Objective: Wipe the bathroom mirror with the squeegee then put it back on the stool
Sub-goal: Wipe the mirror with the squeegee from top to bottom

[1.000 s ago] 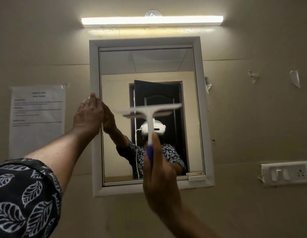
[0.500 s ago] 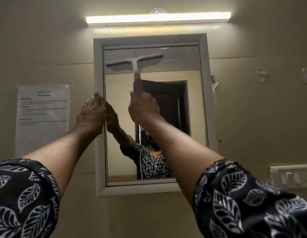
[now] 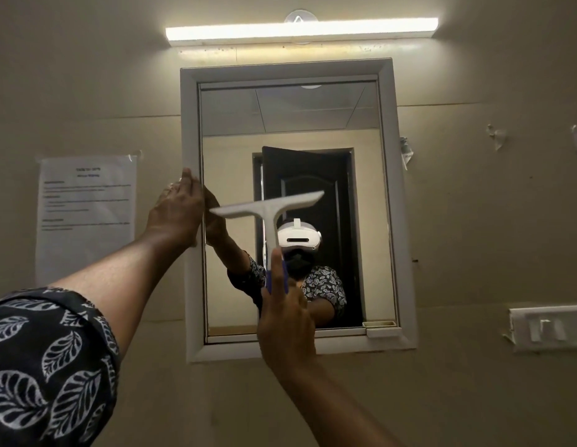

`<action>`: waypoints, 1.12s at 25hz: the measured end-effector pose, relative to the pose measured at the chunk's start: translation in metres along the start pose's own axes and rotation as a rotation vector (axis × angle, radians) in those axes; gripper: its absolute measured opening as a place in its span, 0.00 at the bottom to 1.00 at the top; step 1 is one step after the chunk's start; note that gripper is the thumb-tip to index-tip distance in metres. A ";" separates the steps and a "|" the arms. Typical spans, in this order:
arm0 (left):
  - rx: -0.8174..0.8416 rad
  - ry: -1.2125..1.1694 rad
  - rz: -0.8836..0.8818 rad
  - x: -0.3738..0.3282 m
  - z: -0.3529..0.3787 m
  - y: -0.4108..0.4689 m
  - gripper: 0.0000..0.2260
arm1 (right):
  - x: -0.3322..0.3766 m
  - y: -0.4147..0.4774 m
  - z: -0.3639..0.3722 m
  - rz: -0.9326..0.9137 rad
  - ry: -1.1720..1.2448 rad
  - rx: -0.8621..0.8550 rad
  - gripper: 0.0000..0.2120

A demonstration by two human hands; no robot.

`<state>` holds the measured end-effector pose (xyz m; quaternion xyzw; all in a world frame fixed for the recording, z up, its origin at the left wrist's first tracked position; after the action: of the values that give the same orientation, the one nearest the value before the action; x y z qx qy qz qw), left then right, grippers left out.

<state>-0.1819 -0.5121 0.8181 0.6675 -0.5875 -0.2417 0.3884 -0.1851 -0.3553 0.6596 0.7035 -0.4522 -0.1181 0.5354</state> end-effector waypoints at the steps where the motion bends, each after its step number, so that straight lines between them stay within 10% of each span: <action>1: 0.005 0.000 -0.002 0.000 0.000 0.000 0.46 | -0.003 -0.015 0.008 0.026 0.021 0.030 0.34; 9: 0.025 0.042 -0.013 -0.002 -0.002 -0.003 0.46 | -0.030 -0.088 0.023 0.201 0.180 0.165 0.53; 12: 0.033 0.051 -0.012 -0.003 -0.003 -0.004 0.46 | 0.029 0.022 -0.020 -0.076 0.292 0.330 0.53; 14: 0.037 0.050 -0.020 -0.003 -0.003 -0.005 0.45 | 0.073 0.095 -0.040 -0.243 0.681 0.190 0.50; 16: 0.035 0.049 -0.021 -0.004 -0.004 -0.005 0.44 | 0.105 0.097 -0.012 -0.135 1.197 0.252 0.75; 20: 0.027 0.052 -0.014 -0.004 -0.004 -0.004 0.44 | 0.123 0.102 0.007 -0.067 1.459 0.256 0.84; 25: -0.003 0.033 -0.019 -0.004 -0.003 -0.002 0.42 | 0.128 0.109 -0.007 -0.114 1.395 0.155 0.75; 28: -0.013 0.036 -0.015 -0.003 -0.001 0.001 0.43 | 0.103 0.092 -0.062 -0.155 0.950 -0.251 0.66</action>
<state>-0.1821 -0.5091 0.8189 0.6735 -0.5739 -0.2365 0.4014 -0.1333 -0.3955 0.7968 0.6411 -0.0869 0.1226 0.7526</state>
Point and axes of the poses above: each hand's wrist, its own y-axis towards the middle knuckle, its own z-axis out of the palm, x = y × z, the point moved 8 cm from there along y, towards the middle knuckle
